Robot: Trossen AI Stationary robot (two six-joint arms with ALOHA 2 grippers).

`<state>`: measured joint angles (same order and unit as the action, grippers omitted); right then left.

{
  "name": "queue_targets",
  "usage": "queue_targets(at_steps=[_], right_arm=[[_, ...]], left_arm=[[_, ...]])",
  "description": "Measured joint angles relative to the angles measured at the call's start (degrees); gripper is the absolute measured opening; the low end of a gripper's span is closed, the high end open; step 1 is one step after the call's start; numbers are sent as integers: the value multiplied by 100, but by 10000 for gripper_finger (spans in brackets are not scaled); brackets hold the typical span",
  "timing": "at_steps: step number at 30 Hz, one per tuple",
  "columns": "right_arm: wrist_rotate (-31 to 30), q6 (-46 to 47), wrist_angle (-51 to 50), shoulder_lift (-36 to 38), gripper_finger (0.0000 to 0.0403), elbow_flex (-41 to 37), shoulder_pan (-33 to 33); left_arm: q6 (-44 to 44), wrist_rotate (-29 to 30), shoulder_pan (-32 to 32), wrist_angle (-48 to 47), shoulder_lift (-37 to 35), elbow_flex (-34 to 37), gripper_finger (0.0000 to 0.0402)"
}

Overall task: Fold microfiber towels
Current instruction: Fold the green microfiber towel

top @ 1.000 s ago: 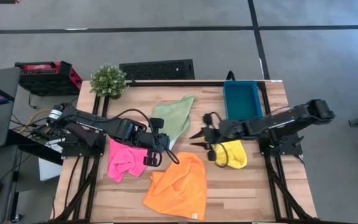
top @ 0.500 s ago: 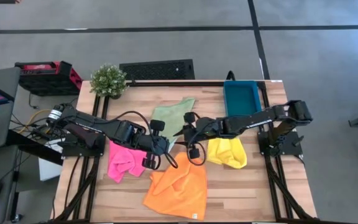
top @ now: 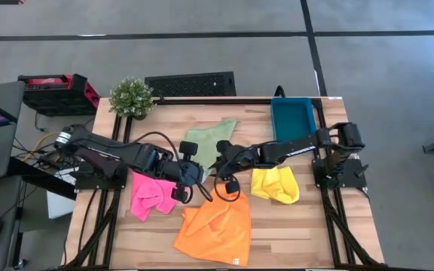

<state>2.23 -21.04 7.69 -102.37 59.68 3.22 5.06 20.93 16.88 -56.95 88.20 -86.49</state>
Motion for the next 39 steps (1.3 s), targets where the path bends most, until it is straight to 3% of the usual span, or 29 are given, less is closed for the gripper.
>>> queue_targets(at_steps=[12, 28, 39], right_arm=[[-9, -37, -236, -13, 127, -2, -151], [-10, 50, -592, -13, 127, -7, -182], [144, 156, -1042, -10, 127, -7, -181]], left_arm=[[-170, 300, 46, -1205, -18, -1058, 0], [373, 883, 45, -1447, -21, -2109, 0], [800, 1283, 46, -1475, -17, -2415, 0]])
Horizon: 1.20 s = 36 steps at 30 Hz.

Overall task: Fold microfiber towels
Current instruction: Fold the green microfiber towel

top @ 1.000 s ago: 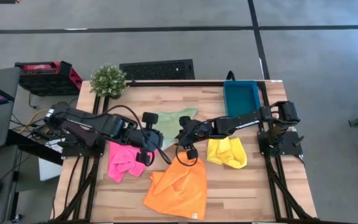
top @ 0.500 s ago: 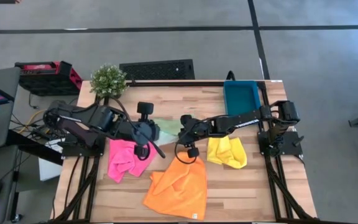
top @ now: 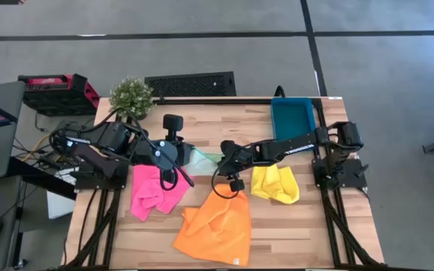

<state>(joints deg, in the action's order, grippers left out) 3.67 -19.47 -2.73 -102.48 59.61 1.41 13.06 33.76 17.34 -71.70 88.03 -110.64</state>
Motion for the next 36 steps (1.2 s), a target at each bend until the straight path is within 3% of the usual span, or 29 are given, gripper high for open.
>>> queue_targets(at_steps=[14, 25, 36], right_arm=[[413, -1, -125, 13, 127, 0, 48], [439, 104, -173, 580, 127, -2, 199], [1370, 150, -194, 267, 127, -2, 209]], left_arm=[[-173, 293, -2, -307, 2, -34, 0], [-244, 271, -2, -339, 4, -34, 0], [-259, 271, -2, -343, 6, -34, 0]])
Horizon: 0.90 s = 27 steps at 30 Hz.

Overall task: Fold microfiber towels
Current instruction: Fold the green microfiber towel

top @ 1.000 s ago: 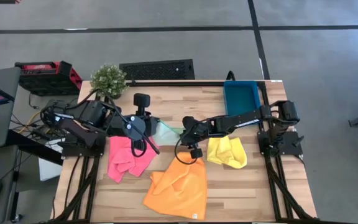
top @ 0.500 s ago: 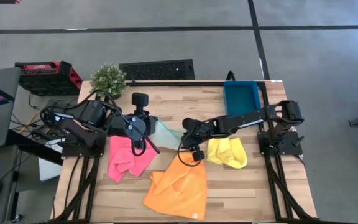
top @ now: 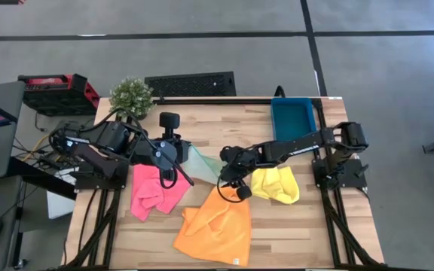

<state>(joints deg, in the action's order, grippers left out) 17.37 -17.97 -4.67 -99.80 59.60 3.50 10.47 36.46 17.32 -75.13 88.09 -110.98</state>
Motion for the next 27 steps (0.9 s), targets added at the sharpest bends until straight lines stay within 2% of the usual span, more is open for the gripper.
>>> queue_targets(at_steps=[3, 8, 16, 21, 27], right_arm=[[4, 50, 16, 6, 123, 2, 27], [-449, 304, -58, 6, 107, 2, 21], [-471, 267, -47, 6, 12, 2, 98], [-1175, 251, -538, 115, 9, 2, 190], [-2107, 259, -1265, 861, 7, 2, 226]], left_arm=[[0, 0, 0, 0, 0, 0, 0], [-1, -2, 0, 0, 0, 0, 0], [-11, -2, 0, 0, 0, 0, 0], [-148, -21, 0, -117, 3, 0, 0], [-516, 247, 2, -364, 5, 0, 0]])
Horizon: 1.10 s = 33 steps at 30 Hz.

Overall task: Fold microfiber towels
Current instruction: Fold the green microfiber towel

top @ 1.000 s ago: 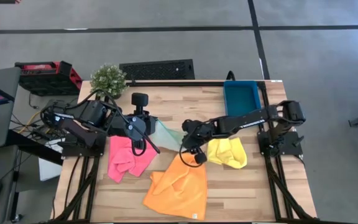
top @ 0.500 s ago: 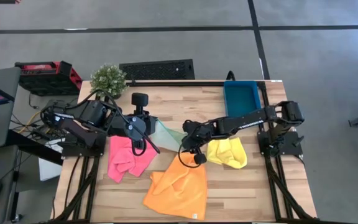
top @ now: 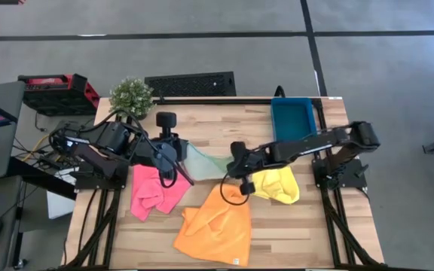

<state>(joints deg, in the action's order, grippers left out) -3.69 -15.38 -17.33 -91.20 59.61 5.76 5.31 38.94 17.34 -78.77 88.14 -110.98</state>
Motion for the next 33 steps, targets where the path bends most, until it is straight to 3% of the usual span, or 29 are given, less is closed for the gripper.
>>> queue_targets(at_steps=[13, 19, 25, 33], right_arm=[[-1632, 189, -858, 1970, 6, 2, -252], [-1817, 191, -863, 2558, 5, 2, -528], [-2327, 179, -1170, 2824, 4, 296, -740], [-2327, -223, -1657, 2657, 4, 1194, -1176]], left_arm=[[-1221, 46, -44, -523, 0, 20, 0], [-1901, 271, -323, -970, 0, 24, 0], [-2289, 490, -714, -1125, 0, 24, 0], [-2209, 1063, -1482, -1024, 0, 24, 0]])
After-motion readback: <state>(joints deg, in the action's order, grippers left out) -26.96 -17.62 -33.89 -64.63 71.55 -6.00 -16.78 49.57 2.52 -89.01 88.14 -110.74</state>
